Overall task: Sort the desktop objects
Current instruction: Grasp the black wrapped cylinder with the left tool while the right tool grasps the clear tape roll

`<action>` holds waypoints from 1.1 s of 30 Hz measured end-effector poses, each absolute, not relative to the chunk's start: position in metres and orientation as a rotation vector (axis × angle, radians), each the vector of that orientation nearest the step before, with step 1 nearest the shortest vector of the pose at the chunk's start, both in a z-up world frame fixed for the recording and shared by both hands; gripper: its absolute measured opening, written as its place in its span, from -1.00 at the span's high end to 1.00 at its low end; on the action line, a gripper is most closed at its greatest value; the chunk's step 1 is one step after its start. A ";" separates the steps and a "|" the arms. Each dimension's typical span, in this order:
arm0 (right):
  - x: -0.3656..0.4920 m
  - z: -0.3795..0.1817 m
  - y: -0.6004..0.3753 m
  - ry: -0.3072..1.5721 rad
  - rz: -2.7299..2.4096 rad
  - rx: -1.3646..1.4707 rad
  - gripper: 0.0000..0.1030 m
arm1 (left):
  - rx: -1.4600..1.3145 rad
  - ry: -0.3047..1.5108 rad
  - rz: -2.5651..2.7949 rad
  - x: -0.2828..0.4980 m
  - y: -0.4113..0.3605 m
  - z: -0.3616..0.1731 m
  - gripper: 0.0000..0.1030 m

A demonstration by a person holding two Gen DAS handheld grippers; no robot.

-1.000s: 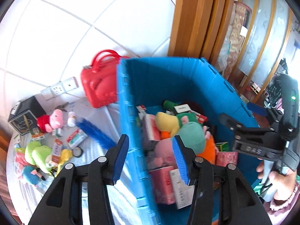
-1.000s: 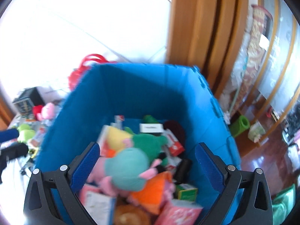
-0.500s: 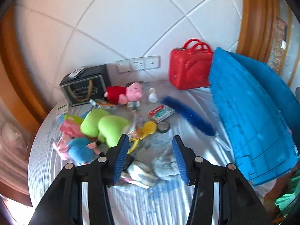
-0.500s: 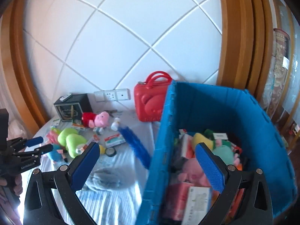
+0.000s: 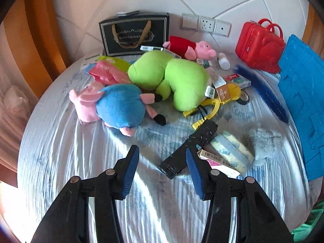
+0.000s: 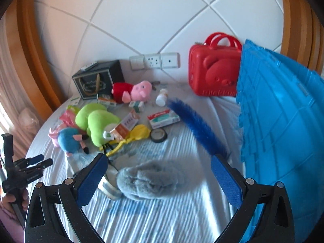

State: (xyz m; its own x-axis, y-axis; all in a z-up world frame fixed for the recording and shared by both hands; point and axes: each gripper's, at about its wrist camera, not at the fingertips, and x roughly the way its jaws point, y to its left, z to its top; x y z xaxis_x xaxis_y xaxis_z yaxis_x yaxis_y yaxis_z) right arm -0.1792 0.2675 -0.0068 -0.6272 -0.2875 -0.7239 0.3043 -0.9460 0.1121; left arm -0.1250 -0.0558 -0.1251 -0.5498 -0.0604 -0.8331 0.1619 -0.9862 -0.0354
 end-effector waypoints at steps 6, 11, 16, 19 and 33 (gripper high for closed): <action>-0.193 -0.073 0.252 0.047 -2.475 1.356 -1.00 | 1.603 0.124 -2.664 -0.157 -0.045 -0.180 0.08; -0.198 -0.091 0.232 0.053 -2.409 1.385 -1.00 | 1.654 0.096 -2.689 -0.185 -0.030 -0.204 0.08; -0.201 -0.100 0.207 0.107 -2.343 1.383 -1.00 | 1.667 0.035 -2.726 -0.205 -0.015 -0.223 0.01; -0.203 -0.109 0.191 0.130 -2.296 1.387 -1.00 | 1.640 -0.067 -2.723 -0.207 -0.005 -0.230 0.00; -0.184 -0.139 0.109 0.408 -2.121 1.336 -1.00 | 1.599 0.253 -2.487 -0.119 -0.062 -0.231 0.27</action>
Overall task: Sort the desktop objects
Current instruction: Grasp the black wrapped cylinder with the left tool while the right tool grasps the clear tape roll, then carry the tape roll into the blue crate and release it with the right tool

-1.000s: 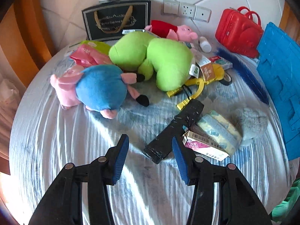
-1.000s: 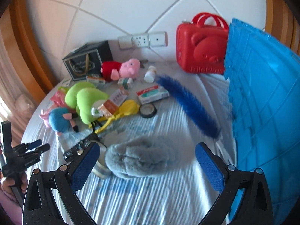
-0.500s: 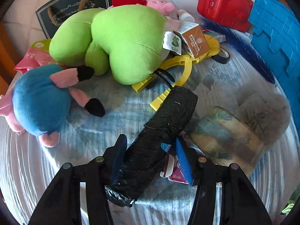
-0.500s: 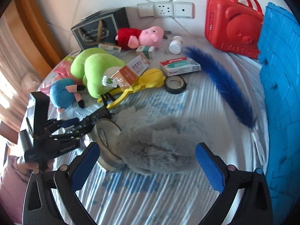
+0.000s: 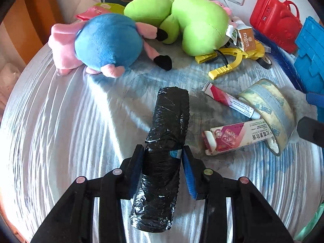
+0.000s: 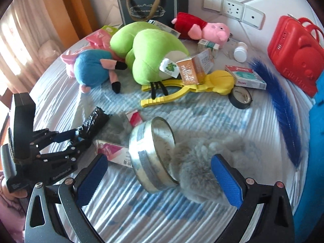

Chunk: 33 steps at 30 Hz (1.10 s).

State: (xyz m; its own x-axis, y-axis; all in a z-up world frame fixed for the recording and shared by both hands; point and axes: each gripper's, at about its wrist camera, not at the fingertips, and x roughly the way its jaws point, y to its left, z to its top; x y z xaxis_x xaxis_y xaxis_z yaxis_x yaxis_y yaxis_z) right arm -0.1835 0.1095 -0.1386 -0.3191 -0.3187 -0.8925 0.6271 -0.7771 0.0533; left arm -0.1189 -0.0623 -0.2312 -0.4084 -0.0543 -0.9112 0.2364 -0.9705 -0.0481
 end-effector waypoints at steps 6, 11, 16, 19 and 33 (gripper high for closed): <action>-0.179 -0.159 0.088 0.577 -2.120 1.347 -0.71 | 1.567 0.258 -2.465 -0.132 -0.062 -0.236 0.27; -0.175 -0.177 0.079 0.701 -2.120 1.340 -0.71 | 1.565 0.280 -2.485 -0.132 -0.066 -0.231 0.32; -0.177 -0.181 0.073 0.723 -2.135 1.319 0.17 | 1.493 0.251 -2.535 -0.117 -0.063 -0.204 0.33; -0.179 -0.170 0.077 0.660 -2.135 1.314 0.17 | 1.434 0.236 -2.577 -0.110 -0.054 -0.180 0.33; -0.145 -0.037 0.129 0.343 -2.285 1.039 0.17 | 1.106 0.134 -2.807 -0.083 0.008 -0.061 0.34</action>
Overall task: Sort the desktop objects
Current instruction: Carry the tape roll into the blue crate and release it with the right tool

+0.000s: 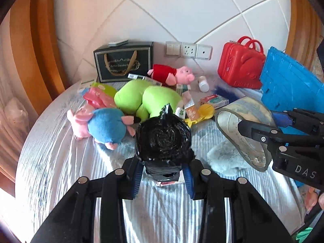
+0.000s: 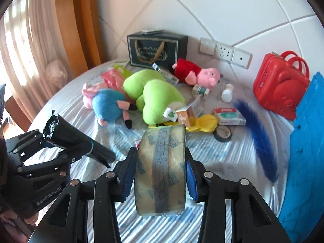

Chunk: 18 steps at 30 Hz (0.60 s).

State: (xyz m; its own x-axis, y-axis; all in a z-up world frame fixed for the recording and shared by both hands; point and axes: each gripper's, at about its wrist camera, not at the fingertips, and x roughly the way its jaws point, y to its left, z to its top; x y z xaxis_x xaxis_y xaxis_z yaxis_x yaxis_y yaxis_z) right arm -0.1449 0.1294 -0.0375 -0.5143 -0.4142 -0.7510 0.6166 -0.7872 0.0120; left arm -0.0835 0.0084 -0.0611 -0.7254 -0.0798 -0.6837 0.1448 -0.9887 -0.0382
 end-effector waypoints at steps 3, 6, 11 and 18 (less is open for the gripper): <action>-0.133 -0.006 0.147 0.301 -2.335 0.949 0.17 | 1.020 0.099 -2.876 -0.079 0.030 -0.029 0.34; -0.121 0.027 0.170 0.282 -2.406 0.854 0.17 | 0.913 0.036 -2.933 -0.075 0.058 0.003 0.45; -0.109 0.071 0.218 0.248 -2.521 0.739 0.17 | 0.911 -0.025 -3.007 -0.081 0.105 0.034 0.69; -0.107 0.086 0.287 0.184 -2.607 0.744 0.17 | 0.999 0.060 -2.942 -0.089 0.104 0.012 0.42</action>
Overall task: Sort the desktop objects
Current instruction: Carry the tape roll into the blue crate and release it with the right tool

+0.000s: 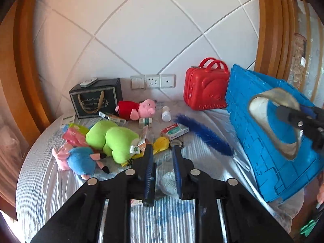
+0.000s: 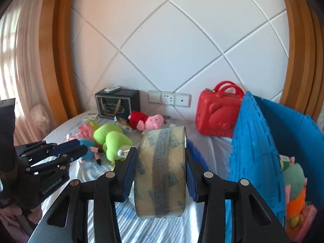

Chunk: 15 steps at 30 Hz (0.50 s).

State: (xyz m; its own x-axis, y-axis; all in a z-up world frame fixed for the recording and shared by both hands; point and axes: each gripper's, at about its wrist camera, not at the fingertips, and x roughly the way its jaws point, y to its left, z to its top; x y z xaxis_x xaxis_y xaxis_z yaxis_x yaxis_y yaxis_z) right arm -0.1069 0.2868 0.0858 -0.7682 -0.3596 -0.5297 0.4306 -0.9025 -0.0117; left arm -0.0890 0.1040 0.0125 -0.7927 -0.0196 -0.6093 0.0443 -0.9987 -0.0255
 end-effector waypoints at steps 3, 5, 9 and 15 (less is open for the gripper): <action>-0.110 0.079 0.305 0.164 -2.614 0.774 0.17 | 1.115 0.093 -2.836 -0.094 0.088 -0.023 0.18; -0.113 0.072 0.311 0.148 -2.605 0.797 0.17 | 1.199 0.125 -2.771 -0.094 0.078 -0.046 0.18; -0.113 0.081 0.325 0.071 -2.614 0.760 0.17 | 1.320 0.163 -2.696 -0.093 0.059 -0.083 0.18; -0.105 0.131 0.390 -0.028 -2.811 0.638 0.17 | 1.427 0.213 -2.625 -0.111 0.034 -0.121 0.18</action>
State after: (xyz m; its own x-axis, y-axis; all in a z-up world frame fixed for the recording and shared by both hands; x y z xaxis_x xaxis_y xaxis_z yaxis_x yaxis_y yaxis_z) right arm -0.1047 0.3903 0.1307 -0.8704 -0.2543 -0.4217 0.2458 -0.9664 0.0755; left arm -0.1112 0.0337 -0.1215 -0.5376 -0.0605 -0.8410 0.1951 -0.9793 -0.0543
